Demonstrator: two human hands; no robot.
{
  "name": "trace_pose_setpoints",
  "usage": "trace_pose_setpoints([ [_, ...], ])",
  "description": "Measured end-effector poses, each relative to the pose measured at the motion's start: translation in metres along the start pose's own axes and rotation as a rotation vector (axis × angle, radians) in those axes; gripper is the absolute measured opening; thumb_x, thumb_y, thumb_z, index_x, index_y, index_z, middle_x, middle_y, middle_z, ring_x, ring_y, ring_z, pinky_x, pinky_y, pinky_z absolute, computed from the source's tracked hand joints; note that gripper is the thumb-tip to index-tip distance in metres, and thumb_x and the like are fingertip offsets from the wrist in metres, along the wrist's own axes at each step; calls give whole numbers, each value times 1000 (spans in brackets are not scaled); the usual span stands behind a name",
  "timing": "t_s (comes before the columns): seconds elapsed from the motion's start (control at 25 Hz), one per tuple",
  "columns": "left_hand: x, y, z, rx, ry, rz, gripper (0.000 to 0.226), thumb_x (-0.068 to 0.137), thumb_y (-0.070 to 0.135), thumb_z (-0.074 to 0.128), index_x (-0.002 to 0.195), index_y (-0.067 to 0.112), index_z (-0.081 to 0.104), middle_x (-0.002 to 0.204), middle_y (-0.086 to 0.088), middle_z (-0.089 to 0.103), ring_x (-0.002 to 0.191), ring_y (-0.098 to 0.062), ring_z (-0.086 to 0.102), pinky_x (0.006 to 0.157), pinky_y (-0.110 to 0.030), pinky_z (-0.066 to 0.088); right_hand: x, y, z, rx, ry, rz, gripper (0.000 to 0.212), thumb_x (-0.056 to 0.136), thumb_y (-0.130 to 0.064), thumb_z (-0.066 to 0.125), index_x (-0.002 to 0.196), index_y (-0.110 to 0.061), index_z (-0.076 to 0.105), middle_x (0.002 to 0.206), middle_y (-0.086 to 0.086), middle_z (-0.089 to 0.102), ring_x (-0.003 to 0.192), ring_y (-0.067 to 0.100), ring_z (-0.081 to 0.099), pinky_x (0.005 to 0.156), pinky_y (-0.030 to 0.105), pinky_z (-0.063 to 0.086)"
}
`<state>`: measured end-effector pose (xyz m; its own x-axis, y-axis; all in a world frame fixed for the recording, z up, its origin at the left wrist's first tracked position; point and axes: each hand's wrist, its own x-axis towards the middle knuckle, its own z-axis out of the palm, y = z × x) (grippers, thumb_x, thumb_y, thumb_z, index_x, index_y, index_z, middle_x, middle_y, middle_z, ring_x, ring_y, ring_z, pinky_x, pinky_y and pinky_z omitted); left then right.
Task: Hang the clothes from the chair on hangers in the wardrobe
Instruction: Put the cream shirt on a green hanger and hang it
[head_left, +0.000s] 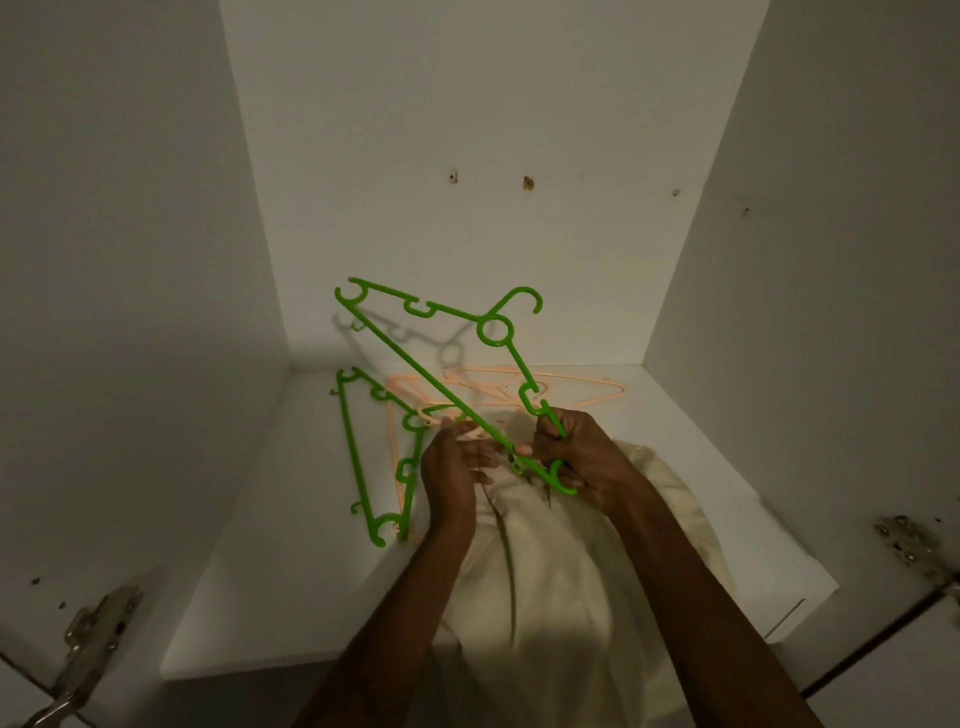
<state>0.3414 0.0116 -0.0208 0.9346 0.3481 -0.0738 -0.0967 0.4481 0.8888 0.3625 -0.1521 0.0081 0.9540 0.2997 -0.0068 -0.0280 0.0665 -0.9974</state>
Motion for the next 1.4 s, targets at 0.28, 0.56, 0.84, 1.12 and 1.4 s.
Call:
trace_pose_setpoints([
  [0.28, 8, 11, 38, 94, -294, 100, 24, 104, 25, 56, 116, 5, 63, 87, -20, 76, 70, -33, 72, 57, -33, 59, -45, 12, -61, -211, 93, -42, 30, 77, 7, 82, 73, -4, 55, 63, 14, 53, 54, 24, 57, 58, 32, 50],
  [0.56, 12, 16, 63, 107, -536, 97, 21, 104, 13, 54, 116, -5, 55, 91, -25, 74, 75, -38, 74, 65, -38, 62, -30, -63, -93, 186, 227, -77, 44, 96, -20, 65, 138, -9, 57, 123, 20, 72, 101, 34, 73, 80, 38, 59],
  [0.84, 11, 17, 80, 138, -571, 80, 31, 102, 15, 60, 118, -10, 55, 96, -33, 71, 77, -39, 75, 66, -39, 63, 4, -106, -79, 409, 422, 7, 62, 93, -70, 54, 103, -11, 72, 89, 8, 74, 52, 15, 52, 46, 21, 31],
  [1.12, 33, 9, 66, 437, -188, 89, 54, 97, 52, 61, 107, -1, 66, 78, -19, 74, 66, -34, 73, 65, -46, 63, 30, -132, -70, 418, 600, -88, 58, 84, -70, 68, 84, -13, 79, 60, -8, 51, 44, 8, 27, 43, 24, 19],
  [1.4, 30, -27, 59, 1410, -98, 200, 71, 71, 61, 81, 116, 9, 62, 116, -8, 68, 109, -27, 66, 84, -35, 53, 69, -108, -50, 621, 572, -233, 42, 87, -53, 75, 84, -11, 72, 57, -6, 45, 42, 9, 25, 39, 23, 19],
])
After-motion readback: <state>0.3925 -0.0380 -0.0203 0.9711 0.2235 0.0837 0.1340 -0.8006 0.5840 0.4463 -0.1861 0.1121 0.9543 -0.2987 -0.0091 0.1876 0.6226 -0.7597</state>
